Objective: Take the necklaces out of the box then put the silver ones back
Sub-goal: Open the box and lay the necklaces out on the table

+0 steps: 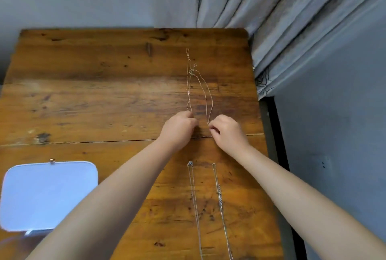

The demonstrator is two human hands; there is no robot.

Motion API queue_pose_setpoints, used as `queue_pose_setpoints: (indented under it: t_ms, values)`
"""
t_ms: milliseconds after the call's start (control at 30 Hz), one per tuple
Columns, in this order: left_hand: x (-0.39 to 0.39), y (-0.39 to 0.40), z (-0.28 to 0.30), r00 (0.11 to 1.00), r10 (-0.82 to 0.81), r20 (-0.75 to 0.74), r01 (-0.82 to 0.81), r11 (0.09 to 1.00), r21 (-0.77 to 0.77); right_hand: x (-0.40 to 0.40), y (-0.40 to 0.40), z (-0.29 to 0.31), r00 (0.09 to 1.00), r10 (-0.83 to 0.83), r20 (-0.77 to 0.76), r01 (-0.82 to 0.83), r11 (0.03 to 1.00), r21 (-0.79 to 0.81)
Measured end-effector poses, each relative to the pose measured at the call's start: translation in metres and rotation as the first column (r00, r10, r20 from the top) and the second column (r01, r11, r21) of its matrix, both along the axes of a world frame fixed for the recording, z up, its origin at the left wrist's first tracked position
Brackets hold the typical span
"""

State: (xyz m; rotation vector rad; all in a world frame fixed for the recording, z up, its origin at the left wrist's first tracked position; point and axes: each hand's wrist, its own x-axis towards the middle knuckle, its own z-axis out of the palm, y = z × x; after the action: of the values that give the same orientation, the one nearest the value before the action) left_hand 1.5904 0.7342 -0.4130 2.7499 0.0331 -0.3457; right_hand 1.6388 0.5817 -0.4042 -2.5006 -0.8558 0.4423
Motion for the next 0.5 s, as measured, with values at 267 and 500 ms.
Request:
queue_pose_setpoints:
  t_ms: [267, 500]
  values:
    - [-0.041, -0.008, -0.001, 0.975, -0.118, 0.187, 0.130, 0.990, -0.049, -0.032, -0.030, -0.003, 0.981, 0.122, 0.151, -0.123, 0.992, -0.005]
    - [-0.079, -0.015, 0.006, 0.975, 0.009, 0.222, 0.011, 0.996, -0.093, -0.045, -0.042, 0.001, 0.975, 0.142, 0.168, -0.139, 0.990, -0.030]
